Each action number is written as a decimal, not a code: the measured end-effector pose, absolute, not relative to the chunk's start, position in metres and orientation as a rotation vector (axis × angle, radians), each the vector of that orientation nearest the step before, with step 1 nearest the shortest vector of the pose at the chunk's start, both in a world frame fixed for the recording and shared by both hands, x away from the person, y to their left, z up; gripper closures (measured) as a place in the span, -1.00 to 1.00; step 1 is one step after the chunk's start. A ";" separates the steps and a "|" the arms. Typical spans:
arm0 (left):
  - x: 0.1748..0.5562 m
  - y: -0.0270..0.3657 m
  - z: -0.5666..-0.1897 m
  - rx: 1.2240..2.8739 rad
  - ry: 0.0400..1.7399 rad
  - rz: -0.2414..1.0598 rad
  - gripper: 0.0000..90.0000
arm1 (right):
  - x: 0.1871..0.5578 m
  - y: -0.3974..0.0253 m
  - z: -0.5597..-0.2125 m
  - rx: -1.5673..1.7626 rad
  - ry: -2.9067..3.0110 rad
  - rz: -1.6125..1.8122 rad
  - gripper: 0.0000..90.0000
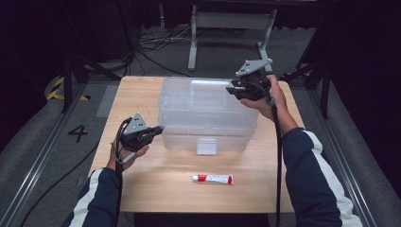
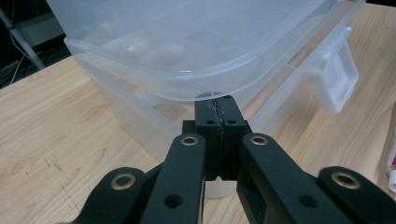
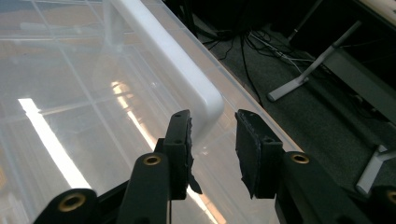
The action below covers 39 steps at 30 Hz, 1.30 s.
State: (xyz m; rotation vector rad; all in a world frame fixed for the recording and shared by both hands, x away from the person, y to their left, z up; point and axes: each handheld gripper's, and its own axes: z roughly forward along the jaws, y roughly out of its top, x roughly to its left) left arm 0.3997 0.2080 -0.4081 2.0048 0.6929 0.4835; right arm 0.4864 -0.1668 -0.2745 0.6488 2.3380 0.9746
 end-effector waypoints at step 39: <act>0.400 0.206 -0.404 1.992 0.697 0.506 0.94 | 0.424 -0.293 -0.378 0.736 2.259 1.106 0.10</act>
